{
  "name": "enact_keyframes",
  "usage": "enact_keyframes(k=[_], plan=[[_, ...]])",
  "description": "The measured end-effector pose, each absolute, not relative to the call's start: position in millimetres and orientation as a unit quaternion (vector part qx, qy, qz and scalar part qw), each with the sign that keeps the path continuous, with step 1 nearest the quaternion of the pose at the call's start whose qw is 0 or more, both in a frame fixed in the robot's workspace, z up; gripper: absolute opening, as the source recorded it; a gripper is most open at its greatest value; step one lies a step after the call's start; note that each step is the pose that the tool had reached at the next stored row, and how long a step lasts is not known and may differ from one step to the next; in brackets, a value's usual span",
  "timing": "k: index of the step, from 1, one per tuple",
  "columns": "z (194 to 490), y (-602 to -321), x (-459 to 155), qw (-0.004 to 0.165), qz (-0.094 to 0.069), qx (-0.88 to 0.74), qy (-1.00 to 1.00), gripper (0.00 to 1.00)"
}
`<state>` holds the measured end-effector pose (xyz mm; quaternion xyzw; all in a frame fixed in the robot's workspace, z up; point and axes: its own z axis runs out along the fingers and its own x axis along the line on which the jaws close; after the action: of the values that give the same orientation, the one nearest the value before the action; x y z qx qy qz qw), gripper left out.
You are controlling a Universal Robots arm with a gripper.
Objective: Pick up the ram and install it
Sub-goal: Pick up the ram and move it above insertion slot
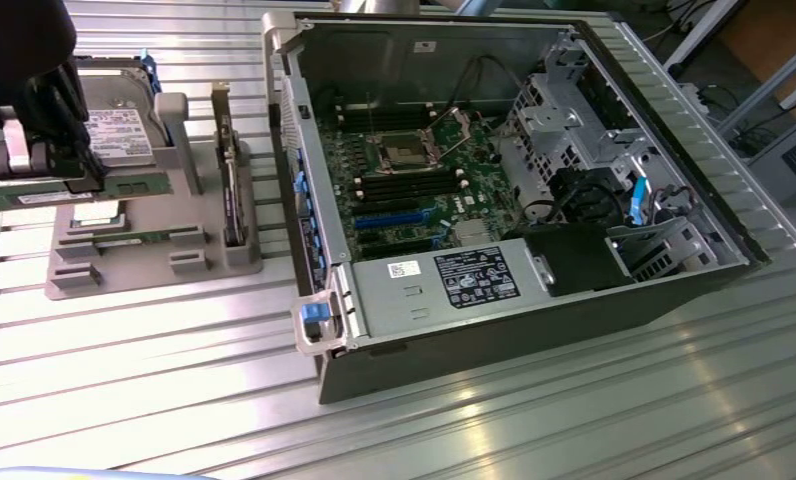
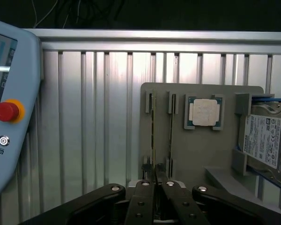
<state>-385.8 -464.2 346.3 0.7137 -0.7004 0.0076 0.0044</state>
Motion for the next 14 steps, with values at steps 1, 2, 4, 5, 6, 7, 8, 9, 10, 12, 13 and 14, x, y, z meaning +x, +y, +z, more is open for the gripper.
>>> enact_keyframes(k=[1,2,4,5,6,7,8,9,10,12,13,14], plan=[[347.6,-464.1,-385.8,0.004,0.008,0.714,-0.7,0.12],[348.6,-464.2,-385.8,0.004,0.008,0.714,-0.7,0.12],[350.2,-464.1,-385.8,0.004,0.008,0.714,-0.7,0.12],[350.8,-464.2,-385.8,0.004,0.008,0.714,-0.7,0.12],[351.7,-464.1,-385.8,0.004,0.008,0.714,-0.7,0.12],[352.2,-464.2,-385.8,0.004,0.008,0.714,-0.7,0.12],[353.6,-464.2,-385.8,0.004,0.008,0.714,-0.7,0.12],[354.5,-464.1,-385.8,0.004,0.008,0.714,-0.7,0.12],[355.2,-464.1,-385.8,0.004,0.008,0.714,-0.7,0.12],[357.2,-464.1,-385.8,0.004,0.008,0.714,-0.7,0.12],[357.7,-464.1,-385.8,0.004,0.008,0.714,-0.7,0.12],[358.1,-464.2,-385.8,0.004,0.008,0.714,-0.7,0.12]])
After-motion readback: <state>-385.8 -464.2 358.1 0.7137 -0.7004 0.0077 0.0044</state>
